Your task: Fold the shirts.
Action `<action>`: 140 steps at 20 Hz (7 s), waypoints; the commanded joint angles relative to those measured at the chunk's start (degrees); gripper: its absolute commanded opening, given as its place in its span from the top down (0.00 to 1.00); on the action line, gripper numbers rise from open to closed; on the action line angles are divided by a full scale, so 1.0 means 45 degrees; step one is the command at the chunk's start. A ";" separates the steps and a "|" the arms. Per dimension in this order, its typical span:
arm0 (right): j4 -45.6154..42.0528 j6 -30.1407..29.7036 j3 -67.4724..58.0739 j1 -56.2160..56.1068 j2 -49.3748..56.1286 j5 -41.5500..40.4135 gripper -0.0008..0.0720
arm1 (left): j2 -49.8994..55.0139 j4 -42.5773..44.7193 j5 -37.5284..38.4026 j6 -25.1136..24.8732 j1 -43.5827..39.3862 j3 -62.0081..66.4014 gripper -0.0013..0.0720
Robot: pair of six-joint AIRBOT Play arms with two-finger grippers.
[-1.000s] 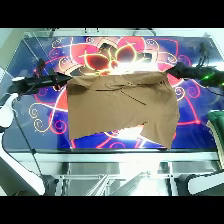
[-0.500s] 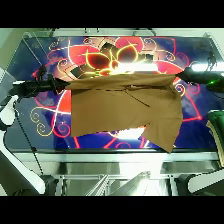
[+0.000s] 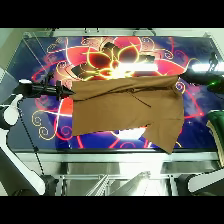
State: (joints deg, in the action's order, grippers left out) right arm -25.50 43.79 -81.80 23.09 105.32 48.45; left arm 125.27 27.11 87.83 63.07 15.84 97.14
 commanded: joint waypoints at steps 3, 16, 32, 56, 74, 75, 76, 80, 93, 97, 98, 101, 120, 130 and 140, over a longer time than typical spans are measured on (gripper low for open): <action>-0.0330 -0.0034 -0.0015 0.0005 0.0282 0.0486 0.87 | 0.0005 0.0937 -0.0228 0.0423 -0.0102 0.0005 0.78; -0.6844 0.3905 0.3332 0.2069 -0.3988 0.5736 0.40 | -0.4070 0.5372 0.1574 0.2312 0.1277 -0.2059 0.19; -0.6858 0.3609 0.6917 0.2079 -0.3721 0.4318 0.52 | -0.6921 0.4954 -0.2730 0.1938 -0.0427 -1.0044 0.19; -0.2268 0.2676 1.2512 0.3157 -0.7660 0.4148 0.83 | -0.6135 0.3021 -0.3419 0.0087 -0.1870 -0.9865 0.95; -0.1365 0.2827 1.0579 0.2336 -1.2332 0.3186 0.96 | -0.7771 0.4221 -0.0311 -0.0806 0.2025 -0.8359 0.95; -0.1098 0.2448 1.0579 0.1933 -1.1778 0.2594 0.96 | -0.7771 0.3789 -0.0330 -0.0806 0.2025 -0.7825 0.95; -0.0583 0.1938 1.0579 0.1520 -1.1142 0.1826 0.96 | -0.7771 0.3240 -0.0495 -0.0806 0.2025 -0.7281 0.95; 0.2098 -0.0437 1.0375 0.0461 -0.8490 -0.0442 0.96 | -0.6815 0.1690 -0.0976 -0.0612 0.1807 -0.4925 0.95; 0.3400 -0.3026 0.8631 -0.0019 -0.4629 -0.1098 0.96 | -0.0374 0.1681 -0.0457 0.1209 -0.0233 0.1171 0.95; 0.2846 -0.3041 0.8631 -0.0019 -0.4673 -0.0942 0.78 | -0.0015 0.1705 0.0126 0.1447 -0.0121 0.1758 0.60; 0.2550 -0.3045 0.8587 0.0005 -0.4707 -0.0729 0.53 | -0.0010 0.1715 0.0457 0.1462 -0.0083 0.1933 0.60; 0.0087 -0.2341 0.7975 0.0461 -0.5226 0.0369 0.39 | -0.0010 0.1705 0.1656 0.2273 0.0219 0.2773 0.60; -0.0301 0.1321 0.6436 -0.1258 -0.2594 0.0806 0.91 | -0.1025 0.2050 -0.1821 0.2934 -0.4483 0.1583 0.98; 0.0073 0.1326 0.5153 -0.0520 -0.3415 0.3041 0.96 | 0.0228 0.3104 -0.5722 0.3920 -0.7922 0.2186 0.99; 0.2948 0.1229 0.2472 -0.1681 -0.5294 0.4979 0.96 | -0.0461 0.0952 -0.4167 0.3551 -0.7956 0.2623 0.96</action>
State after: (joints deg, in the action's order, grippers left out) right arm -16.88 49.45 -67.35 18.55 82.89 68.71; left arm 125.25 39.35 65.69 80.99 -20.32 108.64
